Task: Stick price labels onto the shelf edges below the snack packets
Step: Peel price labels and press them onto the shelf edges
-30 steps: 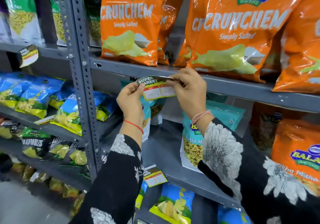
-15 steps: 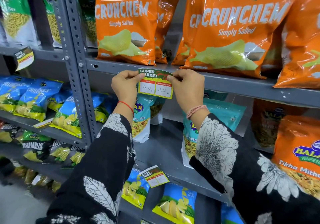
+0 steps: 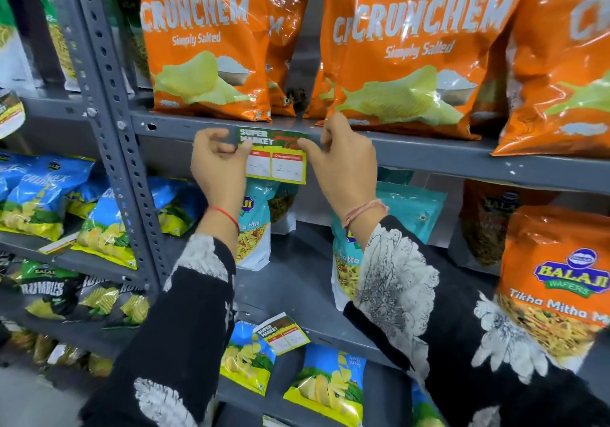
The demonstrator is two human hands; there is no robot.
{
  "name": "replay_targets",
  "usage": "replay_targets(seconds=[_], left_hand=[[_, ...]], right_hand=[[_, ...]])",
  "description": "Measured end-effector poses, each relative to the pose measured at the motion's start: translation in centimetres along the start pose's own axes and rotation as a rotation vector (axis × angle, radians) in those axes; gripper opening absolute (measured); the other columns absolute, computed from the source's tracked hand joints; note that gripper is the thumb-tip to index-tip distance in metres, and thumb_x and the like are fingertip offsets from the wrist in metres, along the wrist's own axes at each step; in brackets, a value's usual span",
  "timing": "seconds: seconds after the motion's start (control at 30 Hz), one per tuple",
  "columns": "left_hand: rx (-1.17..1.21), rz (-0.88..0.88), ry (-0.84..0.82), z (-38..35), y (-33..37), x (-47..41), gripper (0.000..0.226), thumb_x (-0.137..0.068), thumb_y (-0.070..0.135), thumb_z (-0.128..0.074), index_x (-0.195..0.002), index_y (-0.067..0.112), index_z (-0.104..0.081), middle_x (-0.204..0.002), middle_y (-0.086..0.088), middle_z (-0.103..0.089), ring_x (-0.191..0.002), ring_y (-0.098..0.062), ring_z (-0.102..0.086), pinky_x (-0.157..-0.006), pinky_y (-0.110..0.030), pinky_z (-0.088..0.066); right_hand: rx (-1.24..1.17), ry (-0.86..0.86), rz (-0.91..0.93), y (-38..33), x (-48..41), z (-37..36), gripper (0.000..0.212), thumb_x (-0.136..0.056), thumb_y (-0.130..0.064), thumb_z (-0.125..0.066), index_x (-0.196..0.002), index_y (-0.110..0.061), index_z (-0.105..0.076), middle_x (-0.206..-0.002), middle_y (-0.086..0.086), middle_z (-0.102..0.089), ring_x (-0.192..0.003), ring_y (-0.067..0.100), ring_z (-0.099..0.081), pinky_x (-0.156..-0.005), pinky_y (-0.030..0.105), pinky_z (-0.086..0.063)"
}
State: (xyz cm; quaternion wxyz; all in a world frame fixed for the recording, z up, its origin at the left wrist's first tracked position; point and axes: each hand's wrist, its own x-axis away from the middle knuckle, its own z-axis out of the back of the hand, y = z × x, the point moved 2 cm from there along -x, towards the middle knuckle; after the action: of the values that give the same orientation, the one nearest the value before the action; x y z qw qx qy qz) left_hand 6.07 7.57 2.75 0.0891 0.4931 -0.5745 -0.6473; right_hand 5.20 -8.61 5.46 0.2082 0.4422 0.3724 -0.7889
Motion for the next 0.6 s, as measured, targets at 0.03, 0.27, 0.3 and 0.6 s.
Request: replay_targets(seconds=[0.03,0.27,0.3,0.6], left_hand=[[0.004,-0.04,0.059,-0.3,0.0,1.6,0.022,-0.073,0.012,-0.069,-0.089,0.009,-0.055,-0.065,0.01,-0.045,-0.059,-0.002,-0.046,-0.06,-0.005,-0.038],[-0.048,-0.375,-0.207,-7.4,2.5,15.1,0.015,-0.082,0.014,-0.058,-0.095,0.008,-0.055,-0.086,-0.006,-0.053,-0.077,-0.02,-0.052,-0.071,-0.03,-0.044],[-0.06,-0.434,-0.247,-8.9,3.5,16.8,0.013,-0.083,0.013,-0.057,-0.094,0.008,-0.056,-0.088,-0.009,-0.056,-0.08,-0.02,-0.05,-0.074,-0.031,-0.043],[0.098,-0.591,-0.45,-23.4,14.9,33.1,0.015,-0.082,0.017,-0.056,-0.088,0.008,-0.067,-0.092,-0.02,-0.061,-0.087,-0.016,-0.043,-0.081,-0.015,-0.031]], right_hand=[[-0.004,0.046,0.033,0.5,0.8,0.8,0.034,-0.08,-0.025,-0.067,-0.069,-0.012,-0.037,-0.057,0.01,-0.05,-0.051,0.031,-0.049,-0.046,0.034,-0.038],[0.113,0.252,0.154,9.2,6.8,10.4,0.014,-0.084,-0.021,-0.06,-0.085,-0.008,-0.055,-0.105,0.024,-0.057,-0.095,0.024,-0.047,-0.081,0.032,-0.042],[0.123,0.27,0.14,11.0,7.2,12.5,0.013,-0.085,-0.021,-0.059,-0.086,-0.009,-0.055,-0.108,0.022,-0.054,-0.097,0.023,-0.045,-0.085,0.03,-0.04],[0.367,0.324,0.106,23.2,8.1,35.0,0.014,-0.089,-0.022,-0.051,-0.09,-0.01,-0.059,-0.107,0.021,-0.056,-0.094,0.024,-0.049,-0.081,0.033,-0.042]])
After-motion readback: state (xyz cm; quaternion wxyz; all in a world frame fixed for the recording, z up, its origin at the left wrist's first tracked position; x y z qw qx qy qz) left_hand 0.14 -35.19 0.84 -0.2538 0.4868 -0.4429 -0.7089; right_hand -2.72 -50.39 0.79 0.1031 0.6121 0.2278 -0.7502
